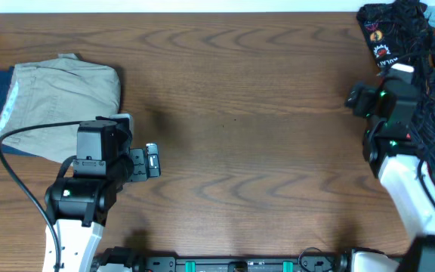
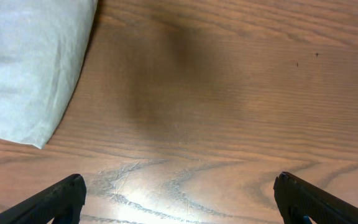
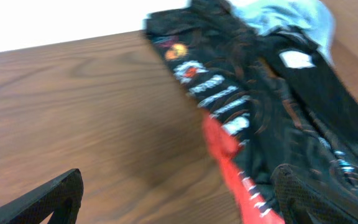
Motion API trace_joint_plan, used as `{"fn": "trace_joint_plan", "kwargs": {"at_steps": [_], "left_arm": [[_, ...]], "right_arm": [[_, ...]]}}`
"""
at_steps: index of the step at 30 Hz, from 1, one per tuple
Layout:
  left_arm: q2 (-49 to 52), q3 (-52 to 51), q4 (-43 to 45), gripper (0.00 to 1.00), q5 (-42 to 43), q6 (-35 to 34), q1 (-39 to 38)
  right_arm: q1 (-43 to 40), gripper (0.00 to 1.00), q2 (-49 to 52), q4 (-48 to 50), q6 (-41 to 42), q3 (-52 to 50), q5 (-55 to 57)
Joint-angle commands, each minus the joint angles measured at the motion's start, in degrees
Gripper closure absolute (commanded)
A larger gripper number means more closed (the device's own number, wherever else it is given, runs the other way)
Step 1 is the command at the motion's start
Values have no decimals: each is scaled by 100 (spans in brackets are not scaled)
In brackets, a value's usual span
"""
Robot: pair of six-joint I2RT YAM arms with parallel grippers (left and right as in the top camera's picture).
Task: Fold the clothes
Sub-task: 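Reach the right gripper into the clothes pile and grasp the black jersey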
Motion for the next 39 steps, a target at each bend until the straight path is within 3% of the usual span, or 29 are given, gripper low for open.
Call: {"fn": "trace_joint_plan", "kwargs": {"at_steps": [1,6,12,27,30,32,33,35,39], "left_arm": [[66,98,7,2,61,-9,26],[142,90,87,2,61,-9,26],[142,90,153,2,61,-9,26],[142,90,153,2,61,-9,26],[142,90,153,2,61,-9,26],[142,90,153,2,61,-9,26],[142,90,153,2,61,-9,26],[142,90,153,2,61,-9,26],[142,90,153,2,61,-9,26]], "right_arm": [[-378,3,496,319,33,66,83],[-894,7,1215,485,-125,234,61],[-1353,19,1650,686,-125,299,251],[-1631,36,2315,861,-125,299,256],[-1720,57,2315,868,-127,299,297],[-1808,87,2315,868,-122,299,293],[-1838,94,2315,872,-122,299,293],[-1891,99,2312,885,-125,302,295],[-1923,99,2249,876,-122,306,249]]}}
